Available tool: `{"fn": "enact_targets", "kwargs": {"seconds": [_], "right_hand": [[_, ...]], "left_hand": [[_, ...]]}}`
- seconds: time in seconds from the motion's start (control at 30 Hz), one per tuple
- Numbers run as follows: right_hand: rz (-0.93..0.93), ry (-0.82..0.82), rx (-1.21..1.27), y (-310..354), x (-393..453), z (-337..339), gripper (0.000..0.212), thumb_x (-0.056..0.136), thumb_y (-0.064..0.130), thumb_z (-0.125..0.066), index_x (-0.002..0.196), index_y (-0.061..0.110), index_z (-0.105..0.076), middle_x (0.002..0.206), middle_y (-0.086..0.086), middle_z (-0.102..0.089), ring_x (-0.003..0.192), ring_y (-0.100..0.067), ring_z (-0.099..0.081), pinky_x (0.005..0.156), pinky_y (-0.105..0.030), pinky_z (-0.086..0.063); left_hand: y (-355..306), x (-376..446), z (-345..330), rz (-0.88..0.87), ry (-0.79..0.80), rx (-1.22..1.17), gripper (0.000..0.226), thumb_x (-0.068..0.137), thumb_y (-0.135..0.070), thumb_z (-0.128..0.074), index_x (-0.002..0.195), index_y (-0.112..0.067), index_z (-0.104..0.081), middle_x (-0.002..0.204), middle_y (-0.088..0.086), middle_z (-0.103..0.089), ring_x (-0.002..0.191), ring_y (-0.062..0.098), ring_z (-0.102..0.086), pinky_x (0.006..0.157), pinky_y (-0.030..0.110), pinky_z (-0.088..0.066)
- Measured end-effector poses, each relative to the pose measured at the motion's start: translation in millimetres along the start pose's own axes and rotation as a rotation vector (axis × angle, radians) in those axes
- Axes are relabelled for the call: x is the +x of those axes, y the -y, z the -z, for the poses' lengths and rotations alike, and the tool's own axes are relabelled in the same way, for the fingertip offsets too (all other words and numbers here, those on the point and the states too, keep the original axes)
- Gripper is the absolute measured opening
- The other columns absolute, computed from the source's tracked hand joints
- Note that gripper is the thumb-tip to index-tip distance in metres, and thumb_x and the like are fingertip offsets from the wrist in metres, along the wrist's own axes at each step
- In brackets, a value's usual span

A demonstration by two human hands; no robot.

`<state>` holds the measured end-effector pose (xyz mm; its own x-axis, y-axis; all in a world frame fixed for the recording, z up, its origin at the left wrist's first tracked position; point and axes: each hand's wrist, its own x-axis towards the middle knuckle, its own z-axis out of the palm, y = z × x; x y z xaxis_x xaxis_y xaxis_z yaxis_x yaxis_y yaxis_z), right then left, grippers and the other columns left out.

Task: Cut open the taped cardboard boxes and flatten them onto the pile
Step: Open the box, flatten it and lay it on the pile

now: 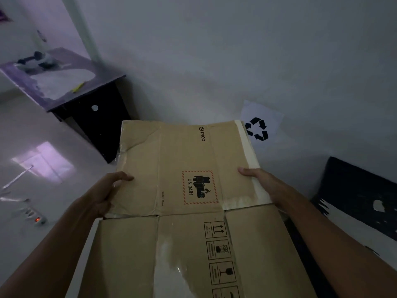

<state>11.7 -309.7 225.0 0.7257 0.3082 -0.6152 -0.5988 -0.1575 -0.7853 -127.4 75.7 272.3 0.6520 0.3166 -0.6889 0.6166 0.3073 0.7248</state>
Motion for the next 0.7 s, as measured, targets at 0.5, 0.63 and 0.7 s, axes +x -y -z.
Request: {"fn": "enact_targets", "kwargs": {"seconds": [0.5, 0.63, 0.7], "right_hand": [[0.026, -0.376, 0.265, 17, 59, 17, 0.040, 0.087, 0.031, -0.071, 0.117, 0.005, -0.067, 0.109, -0.013, -0.074, 0.103, -0.034, -0.068, 0.097, -0.053, -0.052], [0.028, -0.534, 0.322, 10, 75, 3, 0.041, 0.088, 0.039, -0.070, 0.117, 0.010, -0.067, 0.110, -0.009, -0.073, 0.102, -0.030, -0.069, 0.093, -0.047, -0.054], [0.037, -0.572, 0.369, -1, 87, -6, 0.042, 0.088, 0.039, -0.070, 0.120, 0.012, -0.065, 0.112, -0.008, -0.073, 0.104, -0.028, -0.068, 0.092, -0.044, -0.054]], "left_hand": [[-107, 190, -53, 0.057, 0.387, 0.190, 0.061, 0.071, -0.025, -0.078, 0.123, 0.001, -0.061, 0.110, 0.024, -0.071, 0.092, 0.037, -0.070, 0.084, 0.047, -0.054], [-121, 238, -66, 0.056, 0.451, 0.236, 0.064, 0.066, -0.030, -0.078, 0.121, -0.001, -0.063, 0.110, 0.024, -0.071, 0.096, 0.039, -0.069, 0.082, 0.047, -0.055], [-126, 267, -69, 0.082, 0.472, 0.266, 0.068, 0.062, -0.032, -0.080, 0.121, -0.001, -0.064, 0.111, 0.024, -0.070, 0.100, 0.041, -0.068, 0.086, 0.052, -0.055]]}}
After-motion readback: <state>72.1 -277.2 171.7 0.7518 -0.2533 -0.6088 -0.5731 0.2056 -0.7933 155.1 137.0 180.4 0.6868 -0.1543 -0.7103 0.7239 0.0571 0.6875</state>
